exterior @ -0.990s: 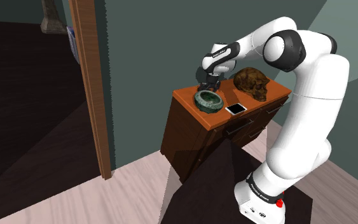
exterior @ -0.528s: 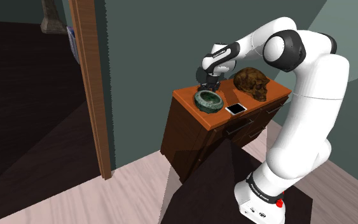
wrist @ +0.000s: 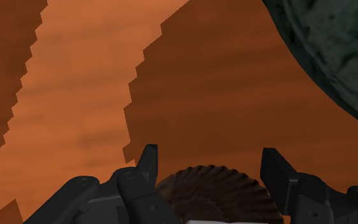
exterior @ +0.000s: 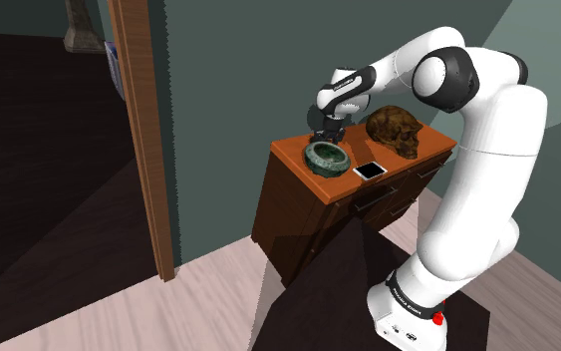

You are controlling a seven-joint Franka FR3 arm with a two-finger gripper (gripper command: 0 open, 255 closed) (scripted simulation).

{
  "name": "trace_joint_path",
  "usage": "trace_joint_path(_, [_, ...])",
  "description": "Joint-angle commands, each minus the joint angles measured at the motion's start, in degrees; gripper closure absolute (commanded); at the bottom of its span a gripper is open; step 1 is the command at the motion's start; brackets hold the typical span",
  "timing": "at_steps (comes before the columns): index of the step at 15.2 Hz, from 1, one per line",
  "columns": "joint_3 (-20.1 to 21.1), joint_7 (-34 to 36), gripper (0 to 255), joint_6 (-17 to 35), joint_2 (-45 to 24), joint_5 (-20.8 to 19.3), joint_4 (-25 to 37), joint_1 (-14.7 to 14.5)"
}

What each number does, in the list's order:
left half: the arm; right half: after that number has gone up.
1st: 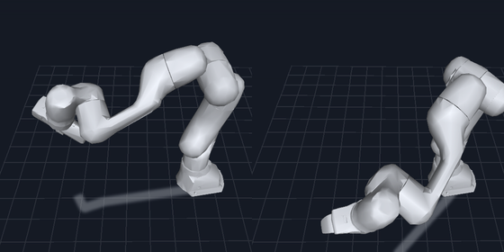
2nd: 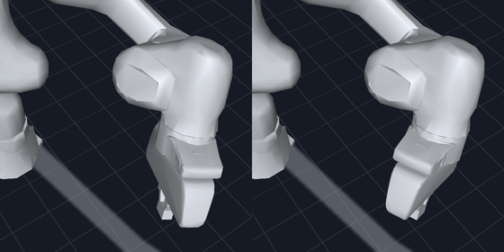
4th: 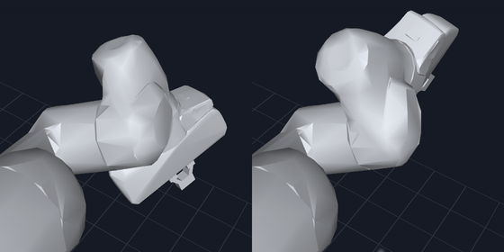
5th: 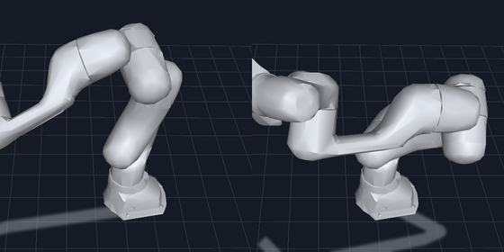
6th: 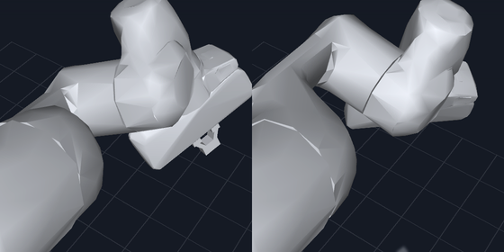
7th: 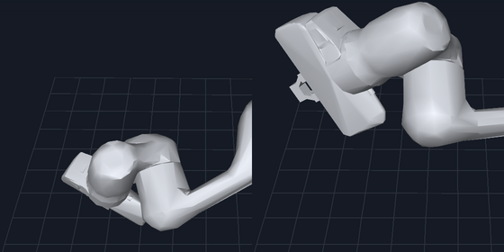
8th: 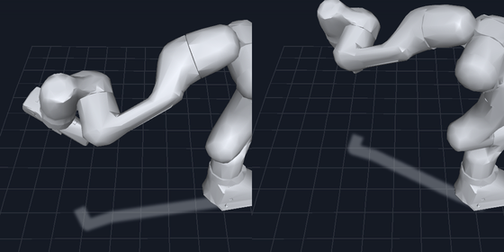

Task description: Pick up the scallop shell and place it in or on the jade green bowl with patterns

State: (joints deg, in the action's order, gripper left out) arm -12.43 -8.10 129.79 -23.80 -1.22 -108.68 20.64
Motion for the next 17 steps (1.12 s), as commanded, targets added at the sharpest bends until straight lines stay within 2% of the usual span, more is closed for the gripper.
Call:
trace_joint_path(1, [0.0, 0.0, 255, 0.0, 0.0, 0.0, 0.0, 0.0])
trace_joint_path(11, [-0.4, 0.0, 255, -6.3, 4.3, -0.8, 2.1, -0.4])
trace_joint_path(12, [-0.4, 0.0, 255, -5.6, 3.7, -0.7, 1.9, -0.3])
trace_joint_path(13, [-0.4, 0.0, 0, -5.6, 3.7, -0.7, 1.9, -0.3])
trace_joint_path(15, [0.3, 3.0, 0, -8.7, 0.1, 14.3, 7.8, 5.9])
trace_joint_path(17, [1.1, 6.7, 0, -9.7, -2.4, 28.5, 10.2, 12.4])
